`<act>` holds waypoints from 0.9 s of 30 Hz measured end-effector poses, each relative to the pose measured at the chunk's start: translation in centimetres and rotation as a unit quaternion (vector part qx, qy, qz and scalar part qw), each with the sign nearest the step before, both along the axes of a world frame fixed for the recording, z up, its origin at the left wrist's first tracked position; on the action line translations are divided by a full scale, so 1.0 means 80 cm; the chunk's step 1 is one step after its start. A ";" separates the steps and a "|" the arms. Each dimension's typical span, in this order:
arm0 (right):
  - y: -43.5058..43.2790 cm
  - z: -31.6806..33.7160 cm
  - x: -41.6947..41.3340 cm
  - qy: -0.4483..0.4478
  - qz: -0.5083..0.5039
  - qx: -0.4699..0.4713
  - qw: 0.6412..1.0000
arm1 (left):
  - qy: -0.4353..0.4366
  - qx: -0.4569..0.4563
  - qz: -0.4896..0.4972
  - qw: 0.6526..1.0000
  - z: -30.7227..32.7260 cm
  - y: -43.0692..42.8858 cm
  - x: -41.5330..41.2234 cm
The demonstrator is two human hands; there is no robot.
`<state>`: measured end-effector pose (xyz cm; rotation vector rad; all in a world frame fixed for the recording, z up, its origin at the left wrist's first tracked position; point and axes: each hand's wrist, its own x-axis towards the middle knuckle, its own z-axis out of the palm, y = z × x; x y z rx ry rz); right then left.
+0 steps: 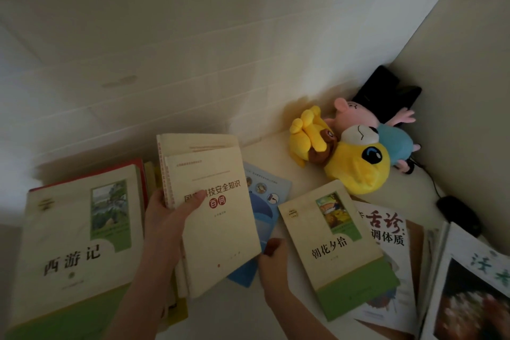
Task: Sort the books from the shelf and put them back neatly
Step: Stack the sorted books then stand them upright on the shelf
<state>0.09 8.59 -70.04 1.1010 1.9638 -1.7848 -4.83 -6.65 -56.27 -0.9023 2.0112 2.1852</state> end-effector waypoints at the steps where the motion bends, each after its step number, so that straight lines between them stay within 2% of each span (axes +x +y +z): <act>1: 0.003 0.004 -0.001 -0.009 0.003 -0.006 1.000 | -0.001 0.007 0.008 1.000 0.001 -0.001 -0.002; 5: 0.005 0.005 -0.006 -0.098 0.018 0.078 0.992 | -0.004 0.019 0.011 1.000 0.005 -0.003 -0.005; 6: 0.004 0.008 -0.006 -0.099 0.017 0.072 0.992 | -0.004 0.020 0.010 1.000 0.006 -0.003 -0.005; 9: 0.010 0.013 0.001 -0.057 -0.018 -0.042 0.997 | -0.002 0.015 0.002 1.000 0.009 -0.001 -0.005; 12: 0.017 0.019 0.005 -0.034 -0.026 -0.079 0.996 | -0.009 0.020 -0.006 1.000 0.011 0.000 -0.005; 16: 0.015 0.028 0.003 -0.057 -0.072 -0.210 0.973 | -0.024 0.037 -0.001 0.999 0.009 0.000 -0.005; 18: 0.016 0.032 0.001 -0.063 -0.032 -0.245 0.967 | -0.026 0.047 0.000 0.999 0.010 0.000 -0.006; 20: 0.020 0.039 -0.004 -0.035 0.045 -0.231 0.971 | -0.026 0.058 -0.002 0.998 0.013 -0.001 -0.007; 22: 0.027 0.052 -0.008 0.029 0.111 -0.187 0.976 | -0.025 0.070 0.008 0.997 0.019 -0.004 -0.010; 25: 0.054 0.068 -0.020 0.149 0.199 -0.055 0.967 | -0.015 0.096 0.013 0.995 0.030 -0.009 -0.016; 27: 0.082 0.078 -0.027 0.175 0.228 -0.028 0.957 | -0.011 0.114 0.003 0.993 0.036 -0.011 -0.018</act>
